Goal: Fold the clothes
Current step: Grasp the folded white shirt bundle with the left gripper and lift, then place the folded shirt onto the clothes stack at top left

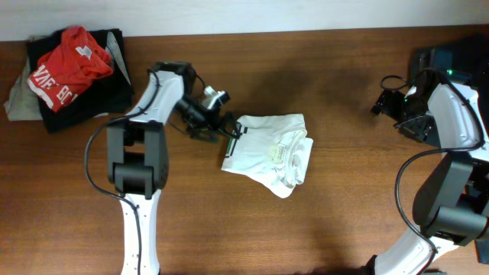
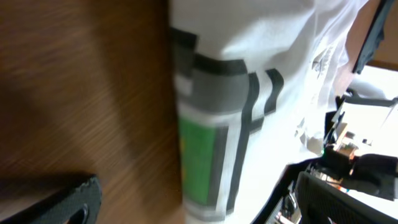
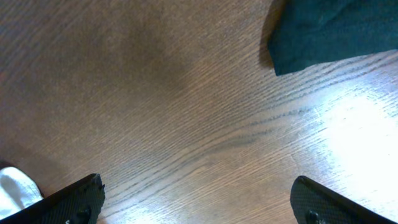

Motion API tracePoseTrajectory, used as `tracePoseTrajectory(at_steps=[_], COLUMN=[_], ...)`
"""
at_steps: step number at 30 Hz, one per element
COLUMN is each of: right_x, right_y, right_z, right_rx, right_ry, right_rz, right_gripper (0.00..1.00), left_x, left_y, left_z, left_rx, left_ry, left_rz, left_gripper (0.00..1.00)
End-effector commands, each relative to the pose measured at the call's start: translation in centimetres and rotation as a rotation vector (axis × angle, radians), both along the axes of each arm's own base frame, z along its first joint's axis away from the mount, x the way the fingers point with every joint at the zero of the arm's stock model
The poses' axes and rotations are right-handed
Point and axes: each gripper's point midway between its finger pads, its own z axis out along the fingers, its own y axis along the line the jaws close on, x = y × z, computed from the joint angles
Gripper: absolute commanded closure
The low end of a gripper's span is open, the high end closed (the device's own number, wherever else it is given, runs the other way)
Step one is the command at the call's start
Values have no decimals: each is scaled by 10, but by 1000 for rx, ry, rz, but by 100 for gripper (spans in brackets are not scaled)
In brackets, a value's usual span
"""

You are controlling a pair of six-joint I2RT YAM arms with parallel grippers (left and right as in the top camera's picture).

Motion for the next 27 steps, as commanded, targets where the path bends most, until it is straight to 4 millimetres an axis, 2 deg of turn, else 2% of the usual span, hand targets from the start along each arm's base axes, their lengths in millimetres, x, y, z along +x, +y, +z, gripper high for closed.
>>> tracePoseTrajectory(at_steps=[1,4,7,8,9,10,11,12,15,17,18,19,20,22,25,27], right_x=[3,3,3,3,3,3,3,3,3,3,3,3,3,3,3,3], right_y=[-4,-4,-4,-4,-4,-4,-4,-4,-4,-4,-4,-4,-4,-4,-4,-4], right_z=[4,4,4,4,4,4,4,4,4,4,4,4,4,4,4,4], right_rx=[-14,-14,-14,-14,-14,-14,-14,-14,-14,-14,-14,-14,-14,-14,-14,-14], right_ry=[-10,-10,-10,-10,-10,-10,-10,-10,-10,-10,-10,-10,-10,-10,-9,-10], right_rz=[-17,-17,-17,-17,-17,-17,-17,-17,-17,-17,-17,-17,-17,-17,-17,-17], right_gripper=[1,1,1,1,1,1,1,1,1,1,1,1,1,1,1,1], left_x=[-18,-15,-17,-19,-18,-17,-16,-15,-6,22,47,60,83,112,143,164], left_y=[-34,-54,-75,-77,-78,-78,-79,-79,-74,-47,-25,-13,9,38,83,123], left_z=[-9,-20,-22,-24,-25,-25,-25,-25,-25,-26,-16,-9,6,25,46,55], left_rx=[-66,-53,-68,-55,-47,-50,-51,-52,-28,151,240,277,323,362,387,396], left_ry=[3,-11,-59,-65,-78,-85,-88,-90,-121,-187,-258,-295,-355,-433,-514,-565], left_rz=[-48,-21,-69,-81,-87,-87,-87,-87,-81,-22,8,28,71,138,232,316], left_gripper=[1,1,1,23,51,67,94,99,99,99,99,99,99,99,99,99])
